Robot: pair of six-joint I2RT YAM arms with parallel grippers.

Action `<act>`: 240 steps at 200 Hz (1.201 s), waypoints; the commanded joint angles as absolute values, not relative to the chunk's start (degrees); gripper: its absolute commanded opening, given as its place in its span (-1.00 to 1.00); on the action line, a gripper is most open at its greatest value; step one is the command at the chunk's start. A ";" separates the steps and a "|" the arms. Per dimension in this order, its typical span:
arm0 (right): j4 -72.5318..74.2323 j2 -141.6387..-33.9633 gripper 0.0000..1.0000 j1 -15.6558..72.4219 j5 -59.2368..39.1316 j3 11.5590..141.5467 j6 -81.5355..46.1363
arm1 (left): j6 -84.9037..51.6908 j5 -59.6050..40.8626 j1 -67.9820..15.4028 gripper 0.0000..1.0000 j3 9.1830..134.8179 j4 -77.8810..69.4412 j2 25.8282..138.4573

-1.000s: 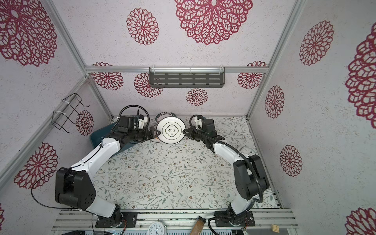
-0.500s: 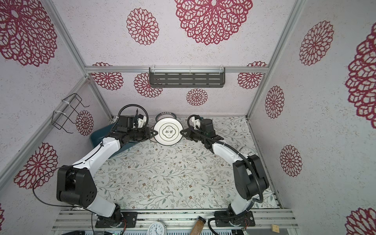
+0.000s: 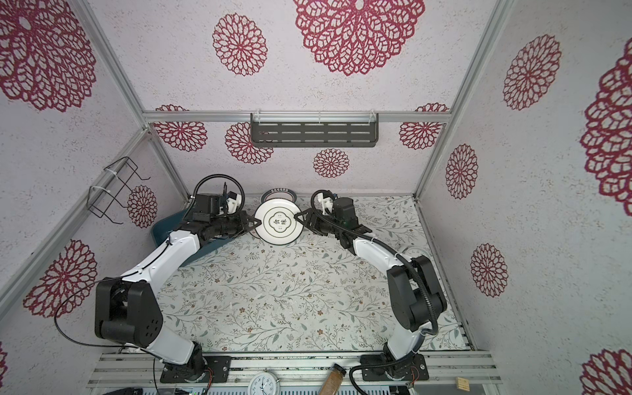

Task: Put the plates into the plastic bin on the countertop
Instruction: 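Grasp the cloud-emblem plate rim with the left gripper while the right releases, then carry the cloud-emblem plate into the teal bin with the left gripper while the right withdraws, then lower the cloud-emblem plate against the stacked plates and open the left gripper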

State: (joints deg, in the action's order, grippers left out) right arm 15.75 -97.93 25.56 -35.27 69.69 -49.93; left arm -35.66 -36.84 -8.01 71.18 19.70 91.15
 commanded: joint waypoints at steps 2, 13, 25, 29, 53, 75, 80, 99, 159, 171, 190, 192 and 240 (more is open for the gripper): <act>16.53 -95.01 0.67 25.36 -33.01 71.73 -46.73 | -35.70 -37.83 -5.85 -1.00 70.71 17.76 91.23; 15.20 -94.06 0.78 25.23 -31.71 71.73 -45.26 | -35.99 -37.51 -4.60 -1.00 70.66 17.76 91.37; 14.42 -92.84 0.87 24.81 -30.54 71.56 -44.00 | -36.31 -37.35 -3.07 -1.00 70.66 17.82 91.50; 14.24 -92.42 0.89 24.72 -30.19 71.46 -43.70 | -36.55 -37.33 -2.50 -1.00 70.66 17.76 91.58; 13.67 -89.50 0.98 23.58 -28.24 70.48 -41.70 | -37.96 -37.47 1.58 -1.00 70.53 16.96 92.31; 13.24 -87.05 0.98 22.24 -26.75 69.36 -40.30 | -37.27 -36.66 6.58 -1.00 71.54 19.15 94.04; 13.11 -86.59 0.98 21.90 -26.71 69.11 -40.20 | -37.61 -36.71 7.83 -1.00 71.62 19.09 94.49; 13.40 -85.10 0.98 20.62 -26.65 68.13 -40.00 | -38.99 -36.31 12.02 -1.00 71.99 18.49 96.57; 15.34 -82.63 0.98 19.07 -26.11 65.54 -40.68 | -41.92 -34.49 17.89 -1.00 73.48 17.26 101.59; 16.00 -82.60 0.98 18.88 -26.44 65.22 -41.18 | -43.26 -34.16 18.75 -1.00 73.48 15.51 102.36; 16.59 -82.93 0.98 18.75 -27.00 65.13 -41.53 | -44.67 -33.29 19.92 -1.00 74.06 13.25 103.79; 16.67 -82.89 0.98 18.75 -27.05 65.06 -41.56 | -44.79 -33.13 20.01 -1.00 74.19 13.07 104.02; 17.84 -81.28 0.98 18.45 -26.55 63.34 -42.03 | -47.61 -31.00 20.45 -1.00 77.40 8.61 109.42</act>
